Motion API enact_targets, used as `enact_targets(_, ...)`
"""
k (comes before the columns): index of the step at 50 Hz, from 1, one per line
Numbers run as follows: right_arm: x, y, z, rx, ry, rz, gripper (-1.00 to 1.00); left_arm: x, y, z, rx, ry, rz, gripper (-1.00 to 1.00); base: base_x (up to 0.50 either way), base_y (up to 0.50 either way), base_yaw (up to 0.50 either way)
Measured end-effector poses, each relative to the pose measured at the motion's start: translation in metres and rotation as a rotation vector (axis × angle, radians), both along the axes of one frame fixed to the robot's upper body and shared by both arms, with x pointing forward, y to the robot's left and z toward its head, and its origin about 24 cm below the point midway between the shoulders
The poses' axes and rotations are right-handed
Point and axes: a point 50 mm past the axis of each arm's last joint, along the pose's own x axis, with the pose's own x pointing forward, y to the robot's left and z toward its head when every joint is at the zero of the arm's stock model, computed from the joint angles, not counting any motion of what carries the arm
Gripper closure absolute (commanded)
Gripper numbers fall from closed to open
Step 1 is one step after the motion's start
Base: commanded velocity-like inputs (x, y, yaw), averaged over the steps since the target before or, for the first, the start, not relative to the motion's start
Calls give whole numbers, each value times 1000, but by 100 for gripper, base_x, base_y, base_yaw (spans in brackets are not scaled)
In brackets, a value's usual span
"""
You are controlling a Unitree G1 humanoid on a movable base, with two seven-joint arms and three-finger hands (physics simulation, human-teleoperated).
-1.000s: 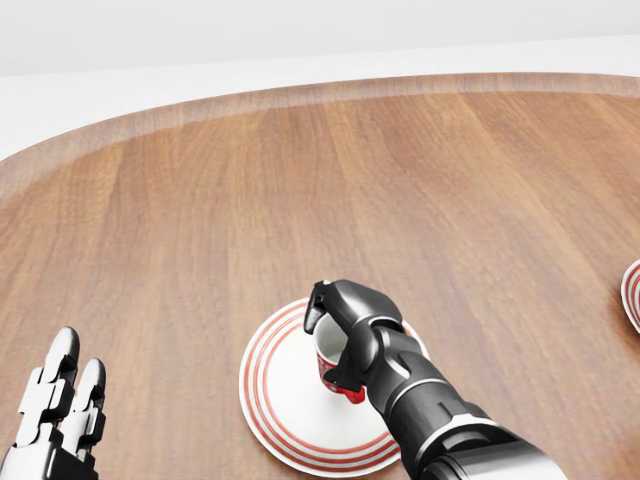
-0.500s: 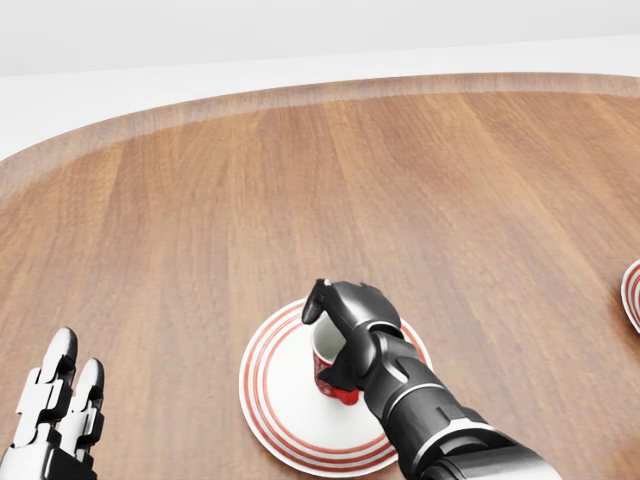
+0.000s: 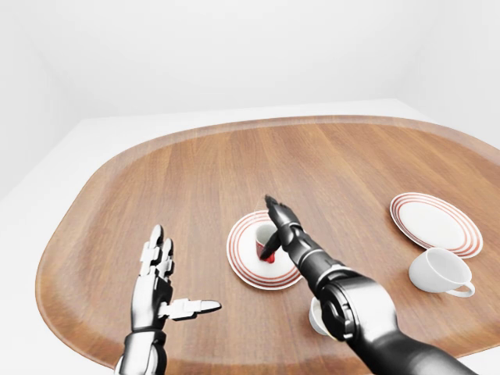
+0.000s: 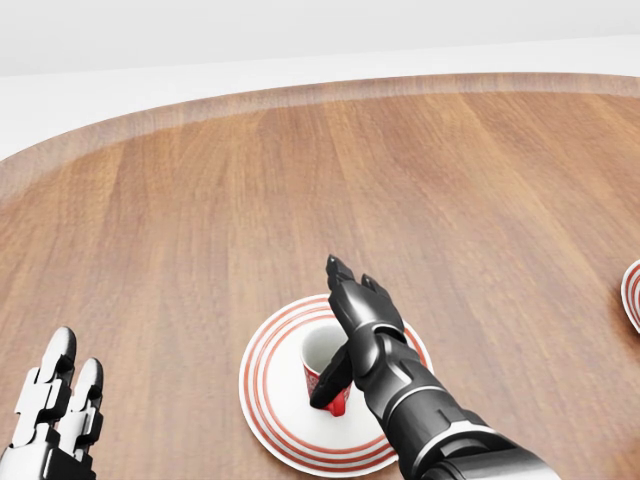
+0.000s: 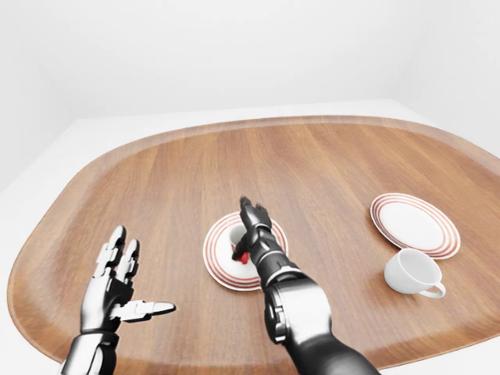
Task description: Put the red mug on the left plate.
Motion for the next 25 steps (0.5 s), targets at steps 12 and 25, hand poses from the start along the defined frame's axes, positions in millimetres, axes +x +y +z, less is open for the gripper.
enact_targets(12,1,5,2,47,11,30,-100,-1,0,0,-2,2,1,-100,0,0,0)
enact_targets(25,22,28,48,315,29,131,-100,-2,0,-1,-4,8,2,-100,0,0,0)
